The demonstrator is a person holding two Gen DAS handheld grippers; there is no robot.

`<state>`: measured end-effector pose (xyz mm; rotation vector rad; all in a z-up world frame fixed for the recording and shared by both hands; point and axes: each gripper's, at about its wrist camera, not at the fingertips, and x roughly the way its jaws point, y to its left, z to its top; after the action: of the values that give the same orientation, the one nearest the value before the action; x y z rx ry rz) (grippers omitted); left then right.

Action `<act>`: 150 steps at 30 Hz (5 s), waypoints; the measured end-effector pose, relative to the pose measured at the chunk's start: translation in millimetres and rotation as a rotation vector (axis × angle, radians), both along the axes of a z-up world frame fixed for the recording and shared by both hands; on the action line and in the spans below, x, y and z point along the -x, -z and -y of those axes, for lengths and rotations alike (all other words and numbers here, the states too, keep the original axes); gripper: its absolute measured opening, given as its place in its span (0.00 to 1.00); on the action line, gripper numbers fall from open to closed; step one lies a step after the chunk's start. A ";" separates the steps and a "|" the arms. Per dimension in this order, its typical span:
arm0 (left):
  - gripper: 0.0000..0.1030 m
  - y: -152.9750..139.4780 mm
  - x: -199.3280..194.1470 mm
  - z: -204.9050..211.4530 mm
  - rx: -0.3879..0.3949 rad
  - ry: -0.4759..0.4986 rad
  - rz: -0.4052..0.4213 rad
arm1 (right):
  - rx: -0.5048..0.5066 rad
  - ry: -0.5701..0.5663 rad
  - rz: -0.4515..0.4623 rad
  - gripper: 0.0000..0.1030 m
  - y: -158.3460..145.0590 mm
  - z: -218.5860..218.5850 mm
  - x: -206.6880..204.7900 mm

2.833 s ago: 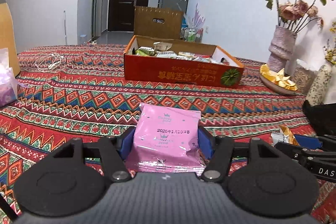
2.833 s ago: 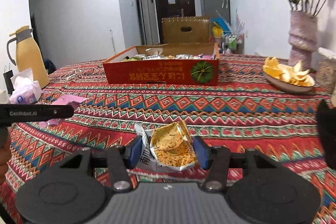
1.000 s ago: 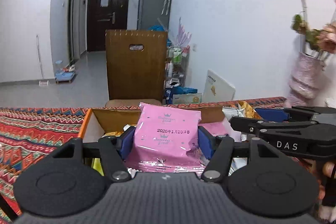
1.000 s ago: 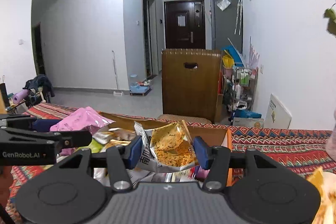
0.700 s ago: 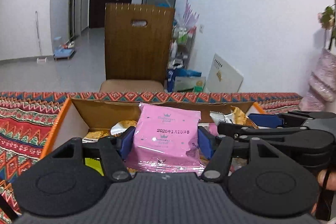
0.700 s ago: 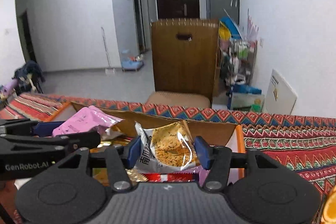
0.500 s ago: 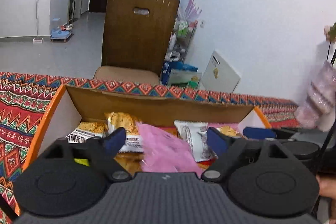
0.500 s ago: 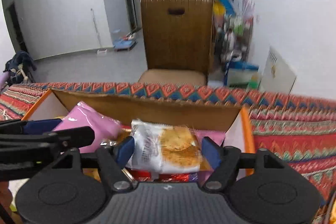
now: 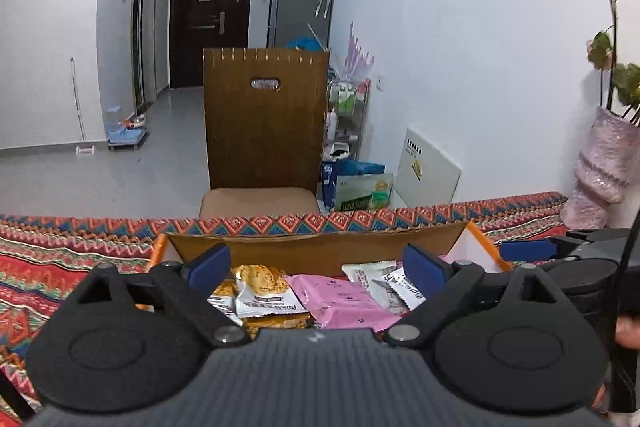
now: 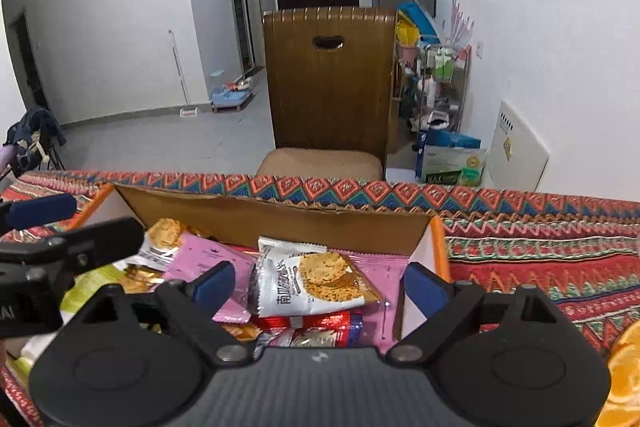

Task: Organize snacks

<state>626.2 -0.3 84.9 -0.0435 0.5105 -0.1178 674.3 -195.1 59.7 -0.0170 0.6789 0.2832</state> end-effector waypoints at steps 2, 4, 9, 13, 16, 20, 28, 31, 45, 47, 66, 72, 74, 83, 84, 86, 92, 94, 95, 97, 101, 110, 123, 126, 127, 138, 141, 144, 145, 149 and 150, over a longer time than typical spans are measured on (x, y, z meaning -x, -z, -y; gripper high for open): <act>0.94 -9.9 13.5 -0.9 -0.009 -0.002 0.015 | -0.001 0.001 0.019 0.90 -8.9 2.7 12.8; 0.95 -18.6 28.1 -1.7 -0.025 0.000 0.030 | -0.001 0.006 0.036 0.90 -19.1 3.9 25.5; 0.96 -37.1 68.6 -7.0 -0.043 -0.006 0.059 | -0.005 0.007 0.100 0.93 -47.3 10.6 73.0; 0.97 -49.3 103.7 -11.2 -0.046 -0.018 0.082 | 0.002 0.003 0.157 0.93 -66.2 16.2 110.4; 0.99 -55.6 131.4 -11.7 -0.043 -0.020 0.107 | -0.013 -0.004 0.212 1.00 -75.4 18.7 139.3; 1.00 -61.4 168.1 -15.6 -0.044 -0.037 0.152 | 0.004 -0.006 0.291 1.00 -82.0 20.2 181.9; 1.00 -59.2 228.7 -21.9 -0.044 -0.063 0.196 | -0.031 -0.007 0.396 1.00 -82.6 34.8 252.0; 1.00 -53.6 252.2 -24.3 -0.034 -0.060 0.205 | -0.044 0.005 0.421 1.00 -78.1 41.4 273.9; 1.00 -19.5 370.7 -29.4 -0.018 -0.066 0.200 | -0.085 0.023 0.441 1.00 -41.2 58.7 381.8; 1.00 -14.5 389.3 -29.9 -0.017 -0.075 0.207 | -0.092 0.022 0.435 1.00 -33.2 59.2 398.2; 1.00 36.6 529.7 -10.8 -0.005 -0.056 0.218 | -0.181 0.046 0.423 1.00 25.8 68.6 539.8; 1.00 50.1 573.0 -7.7 0.012 -0.093 0.219 | -0.164 0.068 0.403 1.00 45.2 63.7 574.5; 1.00 55.2 586.8 -5.9 0.020 -0.112 0.203 | -0.167 0.066 0.399 1.00 51.1 60.9 586.8; 1.00 79.4 623.4 11.3 -0.051 -0.117 0.154 | -0.073 0.046 0.330 1.00 64.9 48.3 637.6; 1.00 79.6 625.7 11.6 -0.054 -0.113 0.151 | -0.073 0.041 0.321 1.00 65.2 47.6 640.4; 1.00 78.2 630.5 11.6 -0.055 -0.105 0.154 | -0.081 0.024 0.288 1.00 67.2 45.8 645.9; 1.00 71.0 651.2 8.2 -0.063 -0.122 0.174 | -0.101 -0.040 0.231 1.00 70.9 38.4 661.7; 1.00 68.9 658.2 8.4 -0.067 -0.126 0.192 | -0.110 -0.052 0.218 1.00 69.1 39.1 665.2; 1.00 68.0 660.1 8.6 -0.067 -0.121 0.198 | -0.119 -0.057 0.222 1.00 68.1 40.5 667.3; 1.00 67.8 661.4 9.0 -0.064 -0.118 0.200 | -0.121 -0.053 0.230 1.00 67.0 41.4 670.6; 1.00 66.7 661.9 9.1 -0.061 -0.116 0.206 | -0.118 -0.048 0.240 1.00 64.4 42.0 671.8; 1.00 67.0 663.1 9.0 -0.054 -0.110 0.213 | -0.115 -0.052 0.241 1.00 63.8 41.6 670.7; 1.00 66.5 662.7 8.3 -0.055 -0.113 0.214 | -0.107 -0.046 0.246 1.00 63.1 41.9 669.6; 1.00 66.3 662.8 7.6 -0.054 -0.115 0.214 | -0.103 -0.045 0.247 1.00 62.6 41.7 669.6; 1.00 66.3 662.8 7.5 -0.054 -0.115 0.214 | -0.102 -0.044 0.248 1.00 62.5 41.3 669.8; 1.00 66.4 662.7 7.4 -0.053 -0.115 0.214 | -0.106 -0.056 0.251 1.00 62.8 41.7 670.4; 1.00 66.4 662.8 7.8 -0.053 -0.116 0.214 | -0.108 -0.059 0.249 1.00 63.3 41.7 670.3; 1.00 66.8 662.3 7.2 -0.053 -0.114 0.209 | -0.110 -0.059 0.246 1.00 63.8 41.9 670.2; 1.00 66.9 662.3 7.0 -0.053 -0.115 0.207 | -0.109 -0.060 0.245 1.00 64.0 41.8 670.2; 1.00 67.1 662.6 6.6 -0.054 -0.114 0.209 | -0.108 -0.065 0.248 1.00 63.9 40.8 671.3; 1.00 67.1 662.5 6.5 -0.054 -0.114 0.209 | -0.108 -0.066 0.248 1.00 64.1 40.9 671.4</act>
<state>-36.3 -6.7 17.8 -0.0073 0.3012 0.0034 2.9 -236.0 -4.4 0.0288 0.4170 0.3742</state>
